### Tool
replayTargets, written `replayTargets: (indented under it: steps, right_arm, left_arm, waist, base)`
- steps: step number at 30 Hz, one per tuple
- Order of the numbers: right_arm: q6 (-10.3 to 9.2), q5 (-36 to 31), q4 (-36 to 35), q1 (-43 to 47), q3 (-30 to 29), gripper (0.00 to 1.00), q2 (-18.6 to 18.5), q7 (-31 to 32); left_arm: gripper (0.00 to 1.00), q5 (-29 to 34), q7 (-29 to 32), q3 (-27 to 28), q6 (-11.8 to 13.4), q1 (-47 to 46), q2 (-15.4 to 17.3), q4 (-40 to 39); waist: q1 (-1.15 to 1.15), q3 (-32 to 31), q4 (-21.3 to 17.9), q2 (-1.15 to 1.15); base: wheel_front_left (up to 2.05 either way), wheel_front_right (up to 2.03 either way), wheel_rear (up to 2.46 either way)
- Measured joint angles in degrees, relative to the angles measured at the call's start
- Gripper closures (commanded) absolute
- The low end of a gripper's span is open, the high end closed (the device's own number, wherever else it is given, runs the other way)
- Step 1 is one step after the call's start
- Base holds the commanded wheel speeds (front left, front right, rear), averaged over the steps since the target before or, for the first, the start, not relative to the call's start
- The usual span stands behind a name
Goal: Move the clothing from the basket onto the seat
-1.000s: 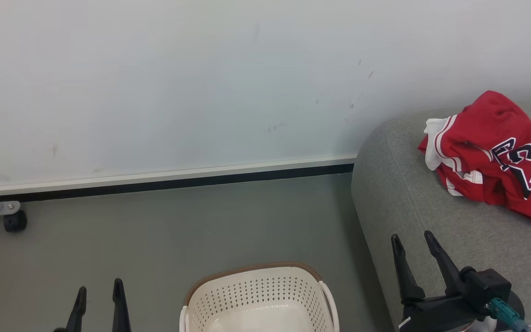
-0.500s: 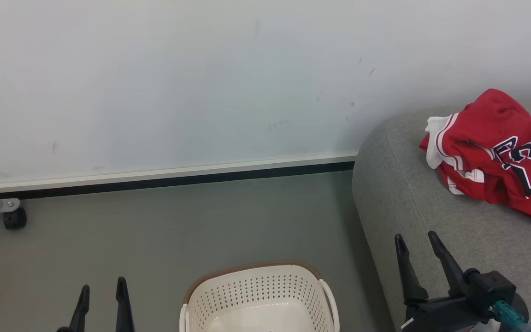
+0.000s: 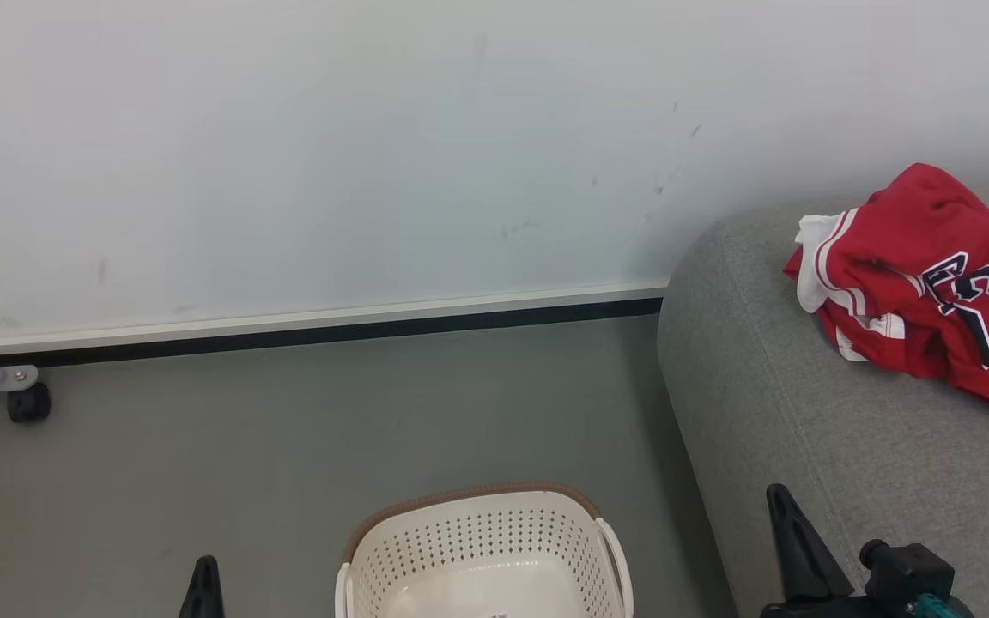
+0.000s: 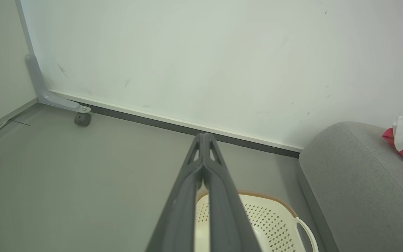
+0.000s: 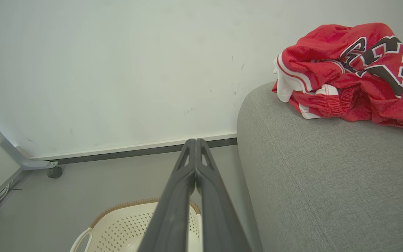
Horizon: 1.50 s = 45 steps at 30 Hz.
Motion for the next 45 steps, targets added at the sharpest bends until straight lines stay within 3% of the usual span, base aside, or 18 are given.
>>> replayTargets:
  steps: [45]
  right_arm:
    - [5.59, 32.2, 1.8, -1.3, -13.0, 1.0, 3.6, 10.0]
  left_arm:
    - [1.0, -29.6, 9.7, 5.7, -6.5, -5.3, -2.0, 3.7]
  waist:
    - [0.0, 0.6, 0.9, 0.0]
  base:
    - [0.0, 0.0, 0.0]
